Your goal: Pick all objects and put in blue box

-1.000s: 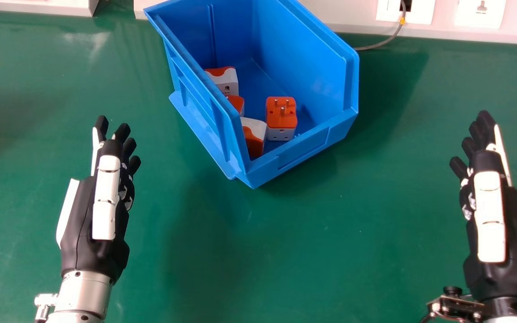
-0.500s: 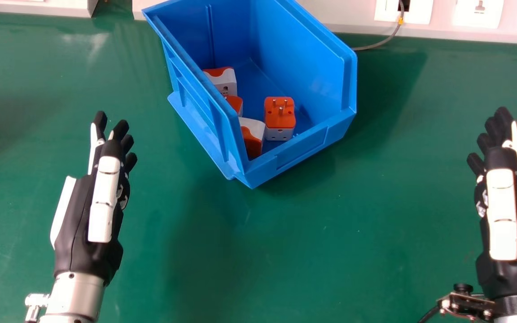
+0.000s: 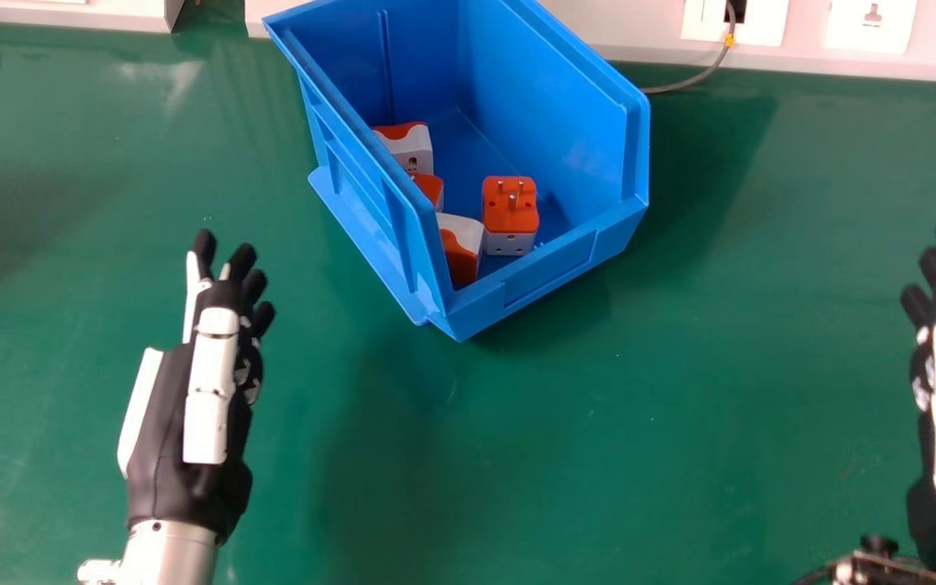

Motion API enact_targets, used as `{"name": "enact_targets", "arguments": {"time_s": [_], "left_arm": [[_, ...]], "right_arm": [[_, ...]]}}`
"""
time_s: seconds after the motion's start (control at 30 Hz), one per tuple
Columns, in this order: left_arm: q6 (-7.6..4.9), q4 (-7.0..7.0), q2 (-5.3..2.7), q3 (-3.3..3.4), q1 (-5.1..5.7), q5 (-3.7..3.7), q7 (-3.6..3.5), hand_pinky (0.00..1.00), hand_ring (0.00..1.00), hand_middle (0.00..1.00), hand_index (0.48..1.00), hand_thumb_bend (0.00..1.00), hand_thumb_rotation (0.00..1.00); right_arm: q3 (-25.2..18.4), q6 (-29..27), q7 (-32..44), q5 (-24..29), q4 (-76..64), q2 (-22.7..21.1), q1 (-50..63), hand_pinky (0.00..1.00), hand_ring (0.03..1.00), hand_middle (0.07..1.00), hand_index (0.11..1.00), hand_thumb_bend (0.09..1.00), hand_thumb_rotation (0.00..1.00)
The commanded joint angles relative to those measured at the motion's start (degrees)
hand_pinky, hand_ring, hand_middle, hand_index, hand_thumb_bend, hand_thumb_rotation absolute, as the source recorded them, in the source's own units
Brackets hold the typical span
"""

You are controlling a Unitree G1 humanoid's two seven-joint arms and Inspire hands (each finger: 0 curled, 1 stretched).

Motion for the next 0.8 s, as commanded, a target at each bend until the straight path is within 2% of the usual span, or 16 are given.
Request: {"name": "enact_targets", "arguments": {"time_s": [0.0, 0.07, 0.1, 0.17, 0.2, 0.27, 0.3, 0.37, 0.47, 0.57, 0.67, 0.73, 0.77], "left_arm": [[1.96, -2.61, 1.27, -0.54, -1.00, 0.72, 0.12, 1.00, 1.00, 1.00, 1.000, 0.33, 1.00], [3.35, -3.73, 2.09, -0.32, -1.30, 1.15, 0.52, 1.00, 1.00, 1.00, 1.000, 0.37, 1.00], [3.24, -3.30, 2.42, -0.04, -1.58, 1.27, 0.54, 1.00, 1.00, 1.00, 1.000, 0.40, 1.00], [2.42, -2.03, 2.69, 0.37, -1.95, 1.46, 0.51, 1.00, 1.00, 1.00, 1.000, 0.44, 1.00], [1.47, -0.85, 2.77, 0.62, -2.19, 1.52, 0.32, 1.00, 1.00, 1.00, 1.000, 0.46, 1.00], [-0.15, 1.17, 2.70, 0.96, -2.66, 1.22, -0.17, 1.00, 1.00, 1.00, 1.000, 0.47, 1.00], [-0.59, 1.87, 2.61, 1.09, -2.80, 0.66, -0.65, 1.00, 1.00, 1.00, 1.000, 0.47, 1.00], [-0.89, 3.10, 2.21, 0.88, -3.26, 0.03, -1.35, 1.00, 1.00, 1.00, 1.000, 0.47, 1.00], [-1.16, 3.49, 2.22, 0.44, -3.64, 0.33, -1.79, 1.00, 1.00, 1.00, 1.000, 0.41, 1.00], [-1.85, 3.33, 2.22, 0.01, -4.04, 0.95, -1.81, 1.00, 1.00, 1.00, 1.000, 0.37, 1.00], [-1.70, 2.31, 2.40, -0.39, -4.16, 1.27, -1.71, 1.00, 1.00, 1.00, 1.000, 0.36, 1.00], [1.29, -0.70, 3.11, -0.97, -3.80, 3.03, -0.32, 1.00, 1.00, 1.00, 1.000, 0.35, 1.00], [2.20, -1.37, 3.32, -1.20, -3.73, 3.83, 0.19, 1.00, 1.00, 1.00, 1.000, 0.36, 1.00]], "right_arm": [[-0.43, -3.25, -0.86, -0.26, -1.00, 0.87, 0.87, 0.97, 1.000, 1.000, 0.981, 0.349, 1.00], [-0.17, -3.71, -1.13, -0.33, -0.91, 1.44, 1.47, 0.97, 1.000, 0.999, 0.979, 0.350, 1.00], [0.15, -3.58, -1.27, -0.48, -1.11, 1.72, 1.61, 0.98, 1.000, 1.000, 0.978, 0.350, 1.00], [0.72, -3.18, -1.47, -0.77, -1.76, 2.06, 1.59, 0.98, 1.000, 1.000, 0.977, 0.350, 1.00], [0.92, -3.13, -1.58, -1.10, -2.09, 2.12, 1.64, 0.99, 1.000, 1.000, 0.975, 0.350, 1.00], [0.97, -3.31, -1.73, -1.68, -2.40, 1.99, 1.64, 0.99, 1.000, 1.000, 0.973, 0.350, 1.00], [0.96, -3.45, -1.75, -2.01, -2.57, 1.92, 1.71, 0.99, 1.000, 1.000, 0.973, 0.350, 1.00], [0.56, -3.80, -1.61, -2.36, -2.62, 1.49, 1.59, 0.98, 1.000, 1.000, 0.971, 0.351, 1.00], [0.42, -4.38, -1.52, -2.99, -2.89, 1.27, 1.93, 0.97, 1.000, 1.000, 0.967, 0.365, 1.00], [0.07, -5.63, -1.56, -2.99, -2.24, 1.45, 2.93, 0.97, 1.000, 0.998, 0.965, 0.371, 1.00], [-0.35, -6.68, -1.59, -2.54, -1.33, 1.64, 3.69, 0.96, 1.000, 0.998, 0.964, 0.370, 1.00], [-0.01, -6.09, -2.22, -2.96, -2.92, 2.64, 5.19, 0.96, 1.000, 0.997, 0.964, 0.369, 1.00], [0.08, -5.97, -2.50, -3.21, -3.59, 3.02, 5.90, 0.96, 1.000, 0.996, 0.963, 0.368, 1.00]]}}
